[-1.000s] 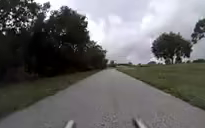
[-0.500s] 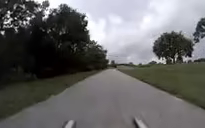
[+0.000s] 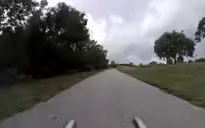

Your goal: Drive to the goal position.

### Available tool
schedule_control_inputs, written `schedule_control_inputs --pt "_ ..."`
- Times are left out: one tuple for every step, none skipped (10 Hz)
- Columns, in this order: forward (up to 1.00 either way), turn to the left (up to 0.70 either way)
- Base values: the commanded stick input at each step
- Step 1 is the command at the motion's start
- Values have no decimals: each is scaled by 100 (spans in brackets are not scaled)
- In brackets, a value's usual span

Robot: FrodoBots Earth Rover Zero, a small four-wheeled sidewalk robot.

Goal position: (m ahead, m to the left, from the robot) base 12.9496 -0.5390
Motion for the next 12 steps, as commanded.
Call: schedule_control_inputs --pt "70 0" --pt "70 0" --pt "70 0" --pt "70 0" --pt "70 0" --pt "70 0" --pt "70 0" --pt "70 0" --pt "70 0" --pt "70 0" --pt "70 0" --pt "70 0"
